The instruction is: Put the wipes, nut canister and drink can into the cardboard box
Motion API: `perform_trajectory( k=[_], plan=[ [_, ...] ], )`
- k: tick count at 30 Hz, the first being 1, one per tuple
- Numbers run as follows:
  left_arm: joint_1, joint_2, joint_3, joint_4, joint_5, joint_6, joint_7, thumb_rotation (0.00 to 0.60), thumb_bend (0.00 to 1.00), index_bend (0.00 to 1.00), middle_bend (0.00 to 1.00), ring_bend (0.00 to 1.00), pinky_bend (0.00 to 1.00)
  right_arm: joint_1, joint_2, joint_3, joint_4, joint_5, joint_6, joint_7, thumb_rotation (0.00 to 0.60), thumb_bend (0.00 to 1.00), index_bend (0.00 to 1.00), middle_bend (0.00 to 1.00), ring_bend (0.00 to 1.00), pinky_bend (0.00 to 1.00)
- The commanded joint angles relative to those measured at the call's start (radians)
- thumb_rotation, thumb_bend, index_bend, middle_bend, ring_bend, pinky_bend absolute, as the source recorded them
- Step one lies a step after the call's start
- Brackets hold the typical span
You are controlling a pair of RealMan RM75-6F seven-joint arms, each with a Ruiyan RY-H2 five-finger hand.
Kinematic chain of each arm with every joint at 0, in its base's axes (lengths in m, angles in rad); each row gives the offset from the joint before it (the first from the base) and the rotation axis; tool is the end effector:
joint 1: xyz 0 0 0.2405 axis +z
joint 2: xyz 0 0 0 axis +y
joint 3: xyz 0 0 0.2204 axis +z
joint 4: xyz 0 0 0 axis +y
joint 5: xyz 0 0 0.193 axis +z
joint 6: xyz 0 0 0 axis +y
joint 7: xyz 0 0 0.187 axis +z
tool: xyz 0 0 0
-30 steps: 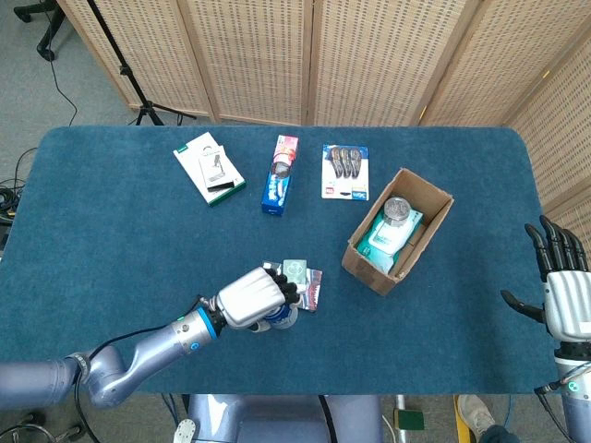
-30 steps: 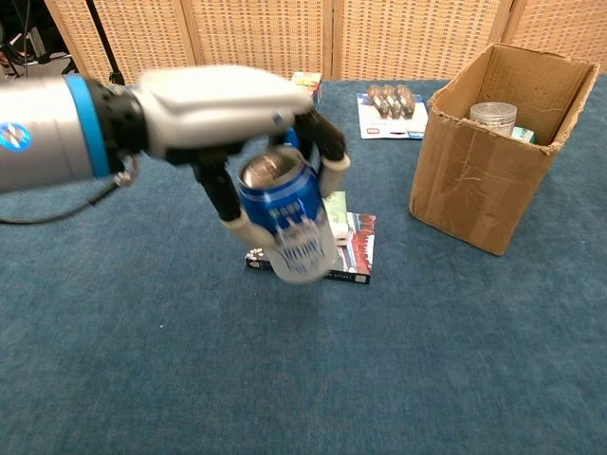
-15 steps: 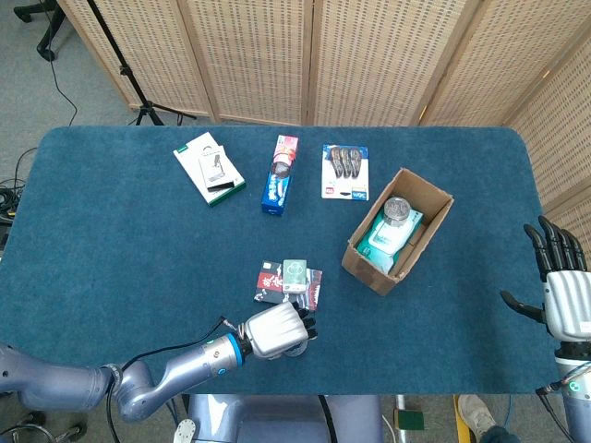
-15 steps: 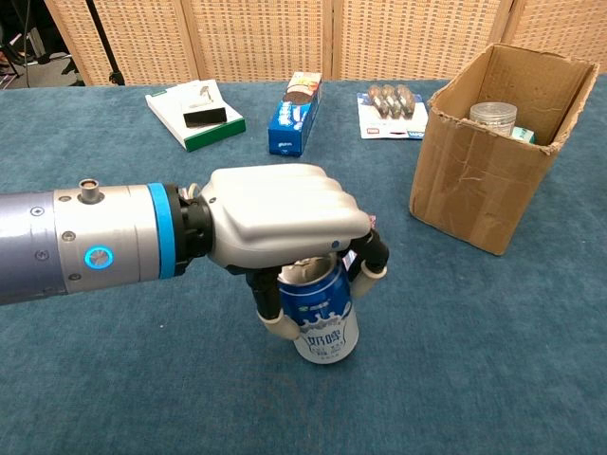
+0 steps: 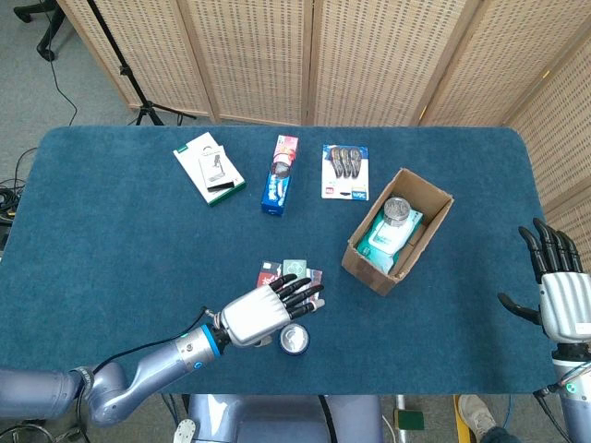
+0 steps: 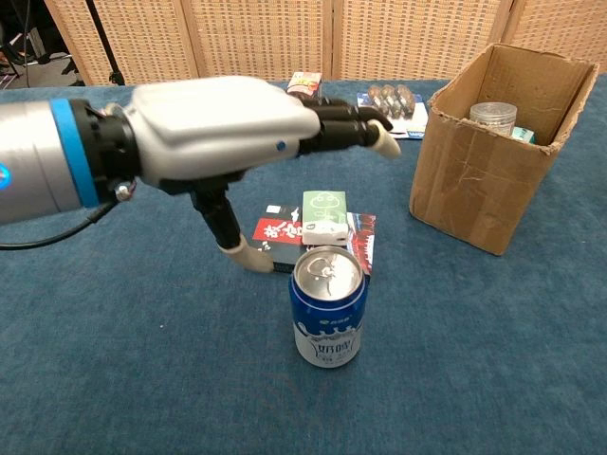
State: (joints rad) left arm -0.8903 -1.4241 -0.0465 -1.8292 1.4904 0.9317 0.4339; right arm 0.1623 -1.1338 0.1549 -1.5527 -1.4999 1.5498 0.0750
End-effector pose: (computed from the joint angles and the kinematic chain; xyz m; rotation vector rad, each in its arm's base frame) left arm 0.0042 0.2543 -0.0241 -2.4051 -0.4575 -1.1473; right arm -0.2465 -0.2578 0.1909 1.3133 -0.7545 1.1045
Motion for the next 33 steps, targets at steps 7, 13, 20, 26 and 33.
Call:
perform_trajectory(
  k=[7,13,20,26,33],
  plan=[
    [0.161,0.159,0.020,0.044,0.088,0.257,-0.134,0.600,0.00,0.09,0.00,0.00,0.13,0.006,0.008,-0.028,0.007,-0.063,-0.002,0.000,0.600,0.00,0.00,0.00,0.00,0.04],
    [0.364,0.294,0.043,0.132,-0.013,0.464,-0.326,0.600,0.00,0.08,0.00,0.00,0.08,0.041,0.047,-0.094,0.042,-0.259,0.006,0.004,0.600,0.00,0.00,0.00,0.00,0.04],
    [0.512,0.348,0.046,0.156,-0.109,0.565,-0.470,0.600,0.00,0.02,0.00,0.00,0.01,0.111,0.098,-0.160,-0.001,-0.452,-0.053,-0.062,0.600,0.00,0.00,0.00,0.00,0.04],
    [0.611,0.381,0.052,0.143,-0.171,0.603,-0.531,0.600,0.00,0.00,0.00,0.00,0.00,0.205,0.102,-0.194,-0.079,-0.576,-0.180,-0.125,0.600,0.00,0.00,0.00,0.00,0.04],
    [0.652,0.424,0.053,0.150,-0.135,0.601,-0.617,0.600,0.00,0.00,0.00,0.00,0.00,0.340,0.044,-0.185,-0.218,-0.616,-0.456,-0.284,0.600,0.00,0.00,0.00,0.00,0.04]
  ],
)
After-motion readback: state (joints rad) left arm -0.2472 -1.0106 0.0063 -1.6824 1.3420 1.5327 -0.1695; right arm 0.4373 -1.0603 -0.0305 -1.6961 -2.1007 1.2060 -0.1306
